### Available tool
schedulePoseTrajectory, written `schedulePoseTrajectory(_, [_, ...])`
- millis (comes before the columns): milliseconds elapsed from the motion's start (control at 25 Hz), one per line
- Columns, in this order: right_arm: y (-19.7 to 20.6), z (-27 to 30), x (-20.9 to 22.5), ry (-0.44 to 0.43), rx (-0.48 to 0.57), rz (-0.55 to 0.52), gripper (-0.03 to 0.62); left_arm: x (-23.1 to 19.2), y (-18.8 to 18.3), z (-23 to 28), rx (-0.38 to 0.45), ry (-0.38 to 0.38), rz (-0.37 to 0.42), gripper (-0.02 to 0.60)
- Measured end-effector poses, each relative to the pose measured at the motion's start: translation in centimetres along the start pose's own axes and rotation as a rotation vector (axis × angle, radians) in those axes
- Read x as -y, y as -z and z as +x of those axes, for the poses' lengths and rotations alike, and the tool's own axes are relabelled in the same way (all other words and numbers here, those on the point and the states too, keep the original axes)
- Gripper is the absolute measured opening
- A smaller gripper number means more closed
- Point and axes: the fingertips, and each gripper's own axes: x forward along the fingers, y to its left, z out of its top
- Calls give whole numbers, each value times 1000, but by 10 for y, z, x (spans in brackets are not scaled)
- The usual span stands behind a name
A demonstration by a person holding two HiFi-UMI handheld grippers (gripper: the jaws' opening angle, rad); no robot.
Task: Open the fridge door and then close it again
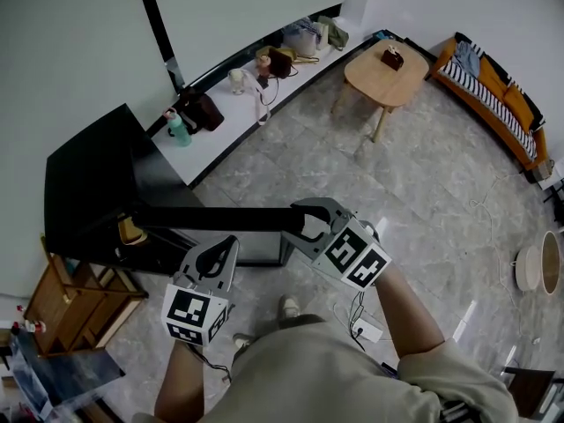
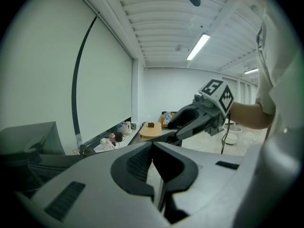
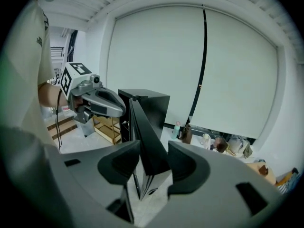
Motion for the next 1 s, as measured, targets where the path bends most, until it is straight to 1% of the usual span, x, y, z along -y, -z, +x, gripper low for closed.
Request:
schedulePoseTrajectory(120, [-23,-16,-7,14,55,-19,166,-3,-6,-14,14,-23,2,8])
schedulePoseTrajectory(240, [-49,-33,-15,48,135,-22,166,-8,-15,-32,45,-53,1,8])
schedulePoseTrajectory(360, [-74,-51,-29,54,227,9,169,-12,-33,-60,115,-93,0,8])
schedulePoseTrajectory(400, [-81,-56,-35,53,252,19,180,-12,-40,-69,139,-106,1,8])
schedulePoseTrajectory(520, [-94,-66,-47,70,306,45,193,-15,-55,-91,188,-133,11,8])
schedulePoseTrajectory(600, [-98,-69,-53,80,326,68,198,-16,-59,-102,199,-139,16,8])
schedulePoseTrajectory(720, [-100,-71,-65,75,324,92,199,-17,-59,-115,199,-144,19,8])
schedulePoseTrajectory(880, [-100,-69,-77,68,319,101,204,-18,-52,-126,194,-148,12,8])
schedulePoseTrajectory(1000, [-105,-71,-78,76,337,108,209,-18,-50,-131,193,-146,7,8])
